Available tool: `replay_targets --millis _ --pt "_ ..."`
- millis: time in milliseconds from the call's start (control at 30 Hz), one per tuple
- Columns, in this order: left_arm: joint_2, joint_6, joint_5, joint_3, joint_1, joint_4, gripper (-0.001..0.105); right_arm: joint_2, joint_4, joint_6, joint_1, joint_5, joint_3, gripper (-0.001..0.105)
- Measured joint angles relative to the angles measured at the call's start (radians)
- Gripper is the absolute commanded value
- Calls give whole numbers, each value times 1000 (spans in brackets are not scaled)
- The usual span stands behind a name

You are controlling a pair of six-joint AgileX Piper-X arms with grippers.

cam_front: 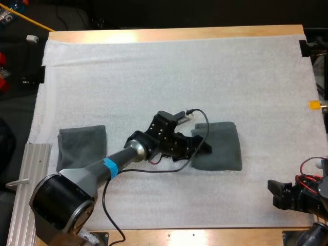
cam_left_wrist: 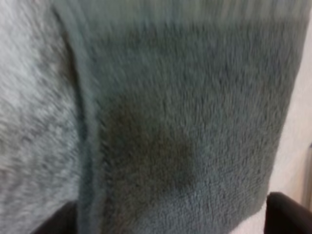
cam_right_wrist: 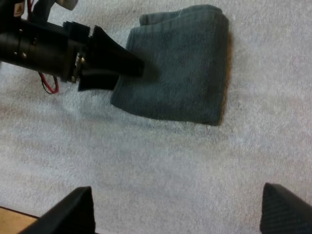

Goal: Pick towel from pile, fold and stack

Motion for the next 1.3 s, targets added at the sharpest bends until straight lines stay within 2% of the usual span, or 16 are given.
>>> replay_targets --millis 233,333,400,500,567,633,700,867,1100,1167,1300 --pt "58 0 -8 -104 -60 104 70 0 0 0 0 0 0 67" --pt "82 0 -4 -144 -84 125 65 0 0 0 0 0 0 67" --pt "85 1 -10 -156 -94 139 55 0 0 0 0 0 0 67" --pt "85 9 -9 -166 -98 143 32 0 0 0 0 0 0 67" --pt "85 23 -9 -168 -98 144 9 0 0 0 0 0 0 67" --pt "81 41 -9 -171 -98 148 0 0 0 0 0 0 0 67" --pt "67 71 -9 -174 -98 162 0 0 0 0 0 0 0 67" --pt "-15 185 -11 -182 -85 224 0 0 0 0 0 0 0 67" --pt "-166 471 -25 -182 15 495 0 0 0 0 0 0 0 67" --pt "-214 548 -55 -182 62 593 0 0 0 0 0 0 0 67" --pt "-308 716 -165 -182 170 774 0 0 0 0 0 0 0 67"
